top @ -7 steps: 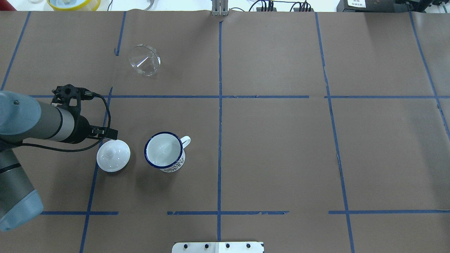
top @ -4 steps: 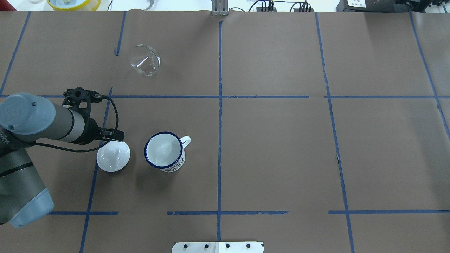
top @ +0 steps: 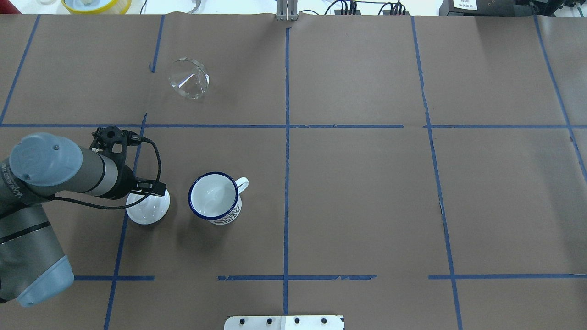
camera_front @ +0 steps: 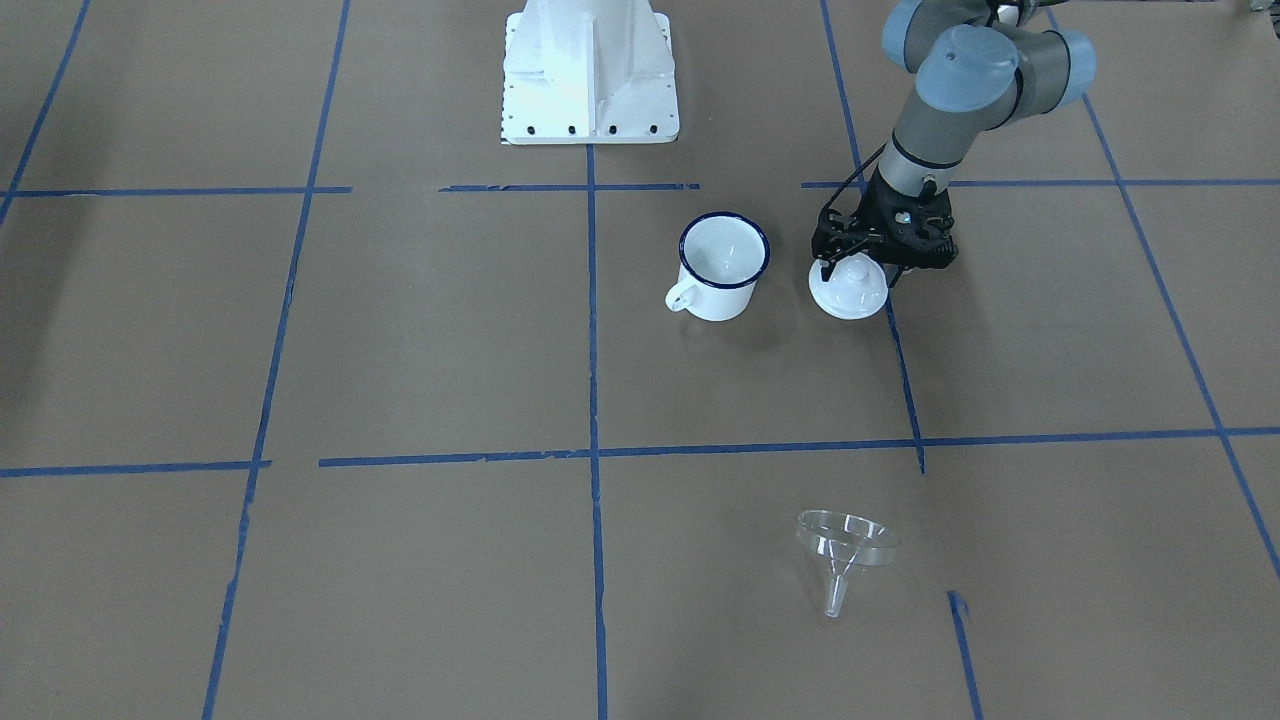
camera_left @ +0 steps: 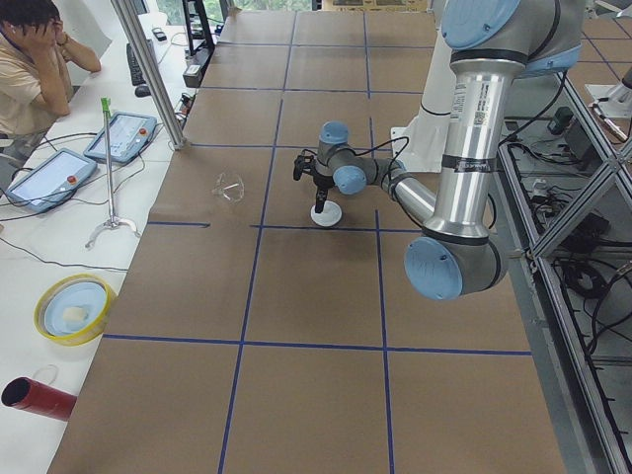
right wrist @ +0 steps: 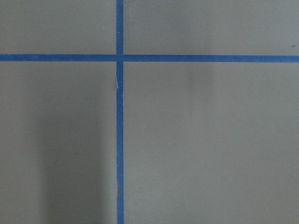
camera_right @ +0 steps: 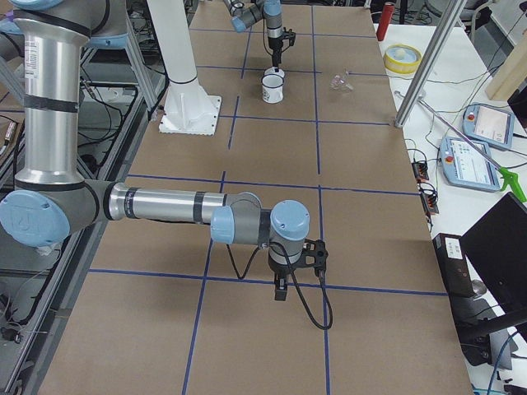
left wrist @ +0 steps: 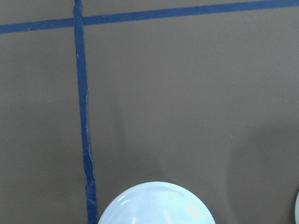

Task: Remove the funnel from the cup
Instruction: 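Move the left gripper to the white lid and grasp it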

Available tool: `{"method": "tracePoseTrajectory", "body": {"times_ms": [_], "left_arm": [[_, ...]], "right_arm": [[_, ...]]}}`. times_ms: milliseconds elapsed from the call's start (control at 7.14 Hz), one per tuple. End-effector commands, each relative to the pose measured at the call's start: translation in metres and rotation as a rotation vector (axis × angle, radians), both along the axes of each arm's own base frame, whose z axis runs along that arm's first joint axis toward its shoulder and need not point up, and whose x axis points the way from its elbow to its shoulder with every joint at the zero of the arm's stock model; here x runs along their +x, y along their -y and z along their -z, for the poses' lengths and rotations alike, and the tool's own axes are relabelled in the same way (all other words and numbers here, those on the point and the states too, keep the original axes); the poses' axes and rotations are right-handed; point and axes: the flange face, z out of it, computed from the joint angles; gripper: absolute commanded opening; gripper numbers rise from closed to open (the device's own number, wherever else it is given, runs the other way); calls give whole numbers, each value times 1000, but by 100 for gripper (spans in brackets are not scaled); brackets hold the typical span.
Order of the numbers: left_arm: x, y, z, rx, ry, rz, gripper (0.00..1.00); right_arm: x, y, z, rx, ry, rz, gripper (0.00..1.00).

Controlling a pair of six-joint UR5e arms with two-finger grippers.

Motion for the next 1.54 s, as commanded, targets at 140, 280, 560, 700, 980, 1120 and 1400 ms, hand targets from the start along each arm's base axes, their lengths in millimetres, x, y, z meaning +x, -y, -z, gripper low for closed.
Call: {"method": "tracePoseTrajectory", "body": {"times_ms": [140,280,560,700,980,1120,1400], "left_arm": [[5,-7,-1,-4,4,-15,73],[5,-7,-2,-4,6,-14,72],[1,-9,-7,-9,14,-14,66],[0,-10,-9,-11,18,-14,63],[-1,-11,-10,-12,19,-14,61],[-1,-11,-8,-11,15,-13,52],[-2,-11,-4,-6,8,-12,0]], "right_arm": [[0,0,0,0,0,0,100],[0,0,0,0,0,0,100],[0,0,0,0,0,0,100],[0,0,0,0,0,0,100],[0,0,0,0,0,0,100],[0,0,0,0,0,0,100],[0,0,0,0,0,0,100]]}}
